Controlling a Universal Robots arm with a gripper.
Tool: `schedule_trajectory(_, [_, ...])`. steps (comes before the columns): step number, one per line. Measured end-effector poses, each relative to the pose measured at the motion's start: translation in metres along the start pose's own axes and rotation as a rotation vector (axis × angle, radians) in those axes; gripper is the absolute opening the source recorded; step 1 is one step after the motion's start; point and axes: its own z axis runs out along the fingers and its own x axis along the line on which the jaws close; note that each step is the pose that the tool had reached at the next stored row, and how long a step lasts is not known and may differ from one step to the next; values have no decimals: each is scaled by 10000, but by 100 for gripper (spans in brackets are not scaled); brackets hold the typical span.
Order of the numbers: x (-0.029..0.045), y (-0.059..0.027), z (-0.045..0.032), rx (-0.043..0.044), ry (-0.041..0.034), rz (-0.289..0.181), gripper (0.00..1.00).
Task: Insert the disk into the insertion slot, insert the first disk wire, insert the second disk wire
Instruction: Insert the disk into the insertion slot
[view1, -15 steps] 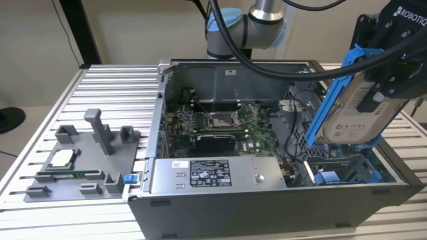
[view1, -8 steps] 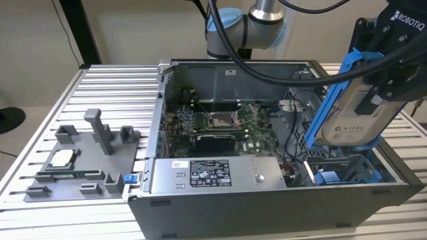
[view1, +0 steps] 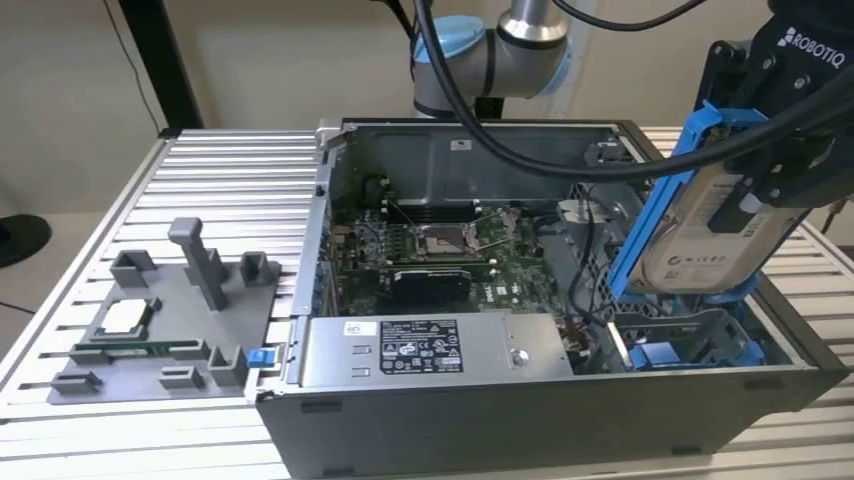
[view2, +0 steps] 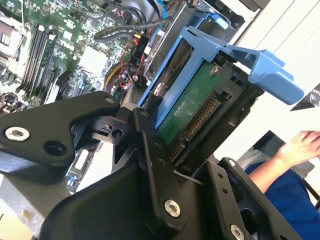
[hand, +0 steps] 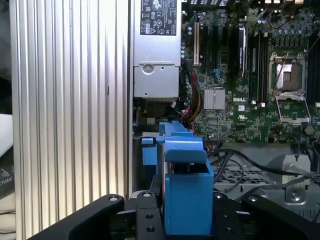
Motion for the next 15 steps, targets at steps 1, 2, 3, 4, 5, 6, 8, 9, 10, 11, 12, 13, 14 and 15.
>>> schedule_trajectory(1, [0,0,5,0,-1,0,0])
schedule_trajectory(2, [0,0,9,0,0,1,0])
schedule_trajectory(3, [0,0,13,0,0,0,0])
schedule_trajectory(4, [0,0,17,0,0,0,0])
schedule_trajectory(5, [0,-1,21,0,0,0,0])
schedule_trajectory(6, [0,-1,24,0,0,0,0])
schedule_trajectory(8, [0,-1,31,0,1,0,0])
schedule_trajectory(9, [0,-1,34,0,0,0,0])
schedule_trajectory(10, [0,-1,38,0,0,0,0])
schedule_trajectory(11, [0,-2,42,0,0,0,0])
schedule_trajectory(12, [0,-2,46,0,0,0,0])
schedule_trajectory(13, [0,-2,50,0,0,0,0])
schedule_trajectory(14, [0,-2,54,0,1,0,0])
schedule_trajectory(15, [0,-2,58,0,0,0,0])
